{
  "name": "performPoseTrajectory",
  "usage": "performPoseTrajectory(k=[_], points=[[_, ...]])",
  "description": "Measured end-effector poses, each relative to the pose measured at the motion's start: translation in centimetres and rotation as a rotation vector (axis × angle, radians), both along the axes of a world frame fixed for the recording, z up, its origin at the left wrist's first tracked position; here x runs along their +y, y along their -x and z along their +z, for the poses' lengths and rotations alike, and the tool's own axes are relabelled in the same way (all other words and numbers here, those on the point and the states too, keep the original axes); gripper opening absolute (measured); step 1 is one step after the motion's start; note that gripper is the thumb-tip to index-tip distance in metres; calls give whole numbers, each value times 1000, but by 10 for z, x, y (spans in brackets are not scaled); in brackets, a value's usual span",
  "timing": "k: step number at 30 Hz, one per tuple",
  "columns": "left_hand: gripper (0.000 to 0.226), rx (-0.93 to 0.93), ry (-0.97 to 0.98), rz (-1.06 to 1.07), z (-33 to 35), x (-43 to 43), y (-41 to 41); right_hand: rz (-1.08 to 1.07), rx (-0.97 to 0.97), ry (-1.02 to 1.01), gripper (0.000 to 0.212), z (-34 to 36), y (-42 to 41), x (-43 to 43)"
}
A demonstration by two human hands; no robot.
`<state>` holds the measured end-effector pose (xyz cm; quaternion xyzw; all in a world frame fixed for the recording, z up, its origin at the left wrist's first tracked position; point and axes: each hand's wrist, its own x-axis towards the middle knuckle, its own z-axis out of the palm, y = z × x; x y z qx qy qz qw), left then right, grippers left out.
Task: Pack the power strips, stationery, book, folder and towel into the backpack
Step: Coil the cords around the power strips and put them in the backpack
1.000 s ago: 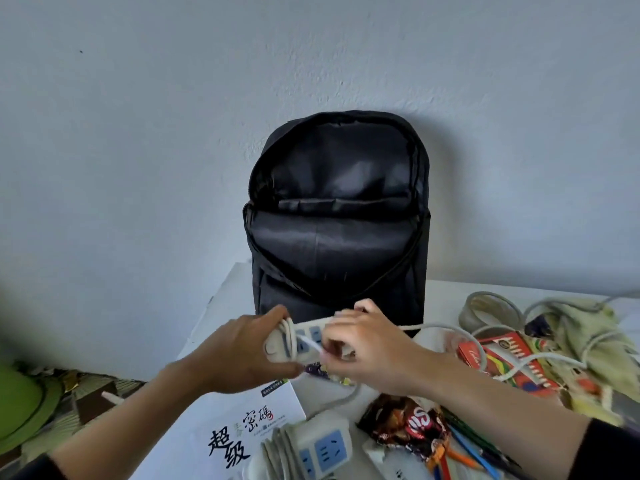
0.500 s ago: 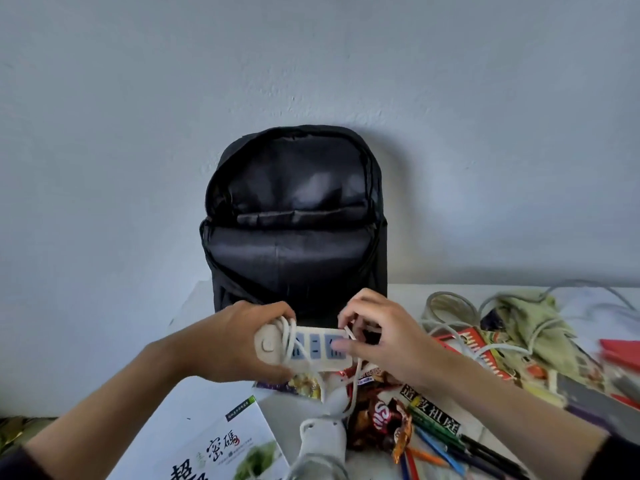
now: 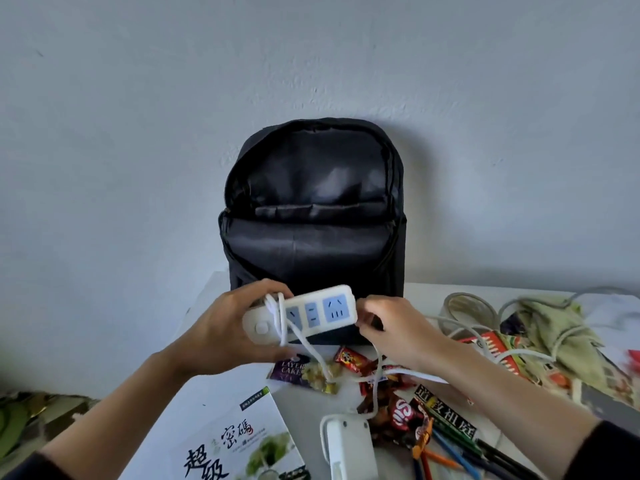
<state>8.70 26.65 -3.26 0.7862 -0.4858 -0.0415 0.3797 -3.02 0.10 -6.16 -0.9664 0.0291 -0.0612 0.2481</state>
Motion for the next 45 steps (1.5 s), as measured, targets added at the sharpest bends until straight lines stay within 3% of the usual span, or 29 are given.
performPoseTrajectory(k=[4,6,9,13,16,19,20,23,25,26,29,31,34,38,41,45], points=[[59,201,210,85,5,-14,9,-3,85,-503,26,19,0,12],[53,287,326,157,15,-27,13,144,72,-564,33,30,2,15],[53,438,420,230,38,-47,15,279,87,-550,37,41,8,20],[52,594,475,160,57,-68,14,199,3,-491,23,48,6,24],[47,782,531,9,71,-77,11,115,68,-414,47,55,1,17],[24,883,511,-144,89,-82,11,49,141,-111,63,60,-7,4],[24,876,499,-188,93,-82,10,44,133,-113,64,61,-9,-3],[44,818,386,-354,96,-79,3,60,91,-379,48,74,-14,-27],[52,746,226,-430,93,-76,1,6,57,-558,36,84,-14,-42],[52,688,123,-441,90,-76,2,-19,33,-585,40,86,-16,-47],[44,473,-162,-368,76,-80,8,-67,87,-416,48,89,-26,-44],[54,388,-246,-279,66,-85,10,-100,119,-404,53,86,-29,-39],[71,381,-288,-260,61,-89,13,-153,76,-346,55,80,-27,-36],[53,308,-339,-235,60,-93,15,-195,-52,-229,54,73,-27,-33],[58,301,-335,-242,63,-88,12,-123,-113,-92,51,78,-18,-29],[67,54,-331,-139,73,-73,5,19,-146,-36,40,90,-2,-31]])
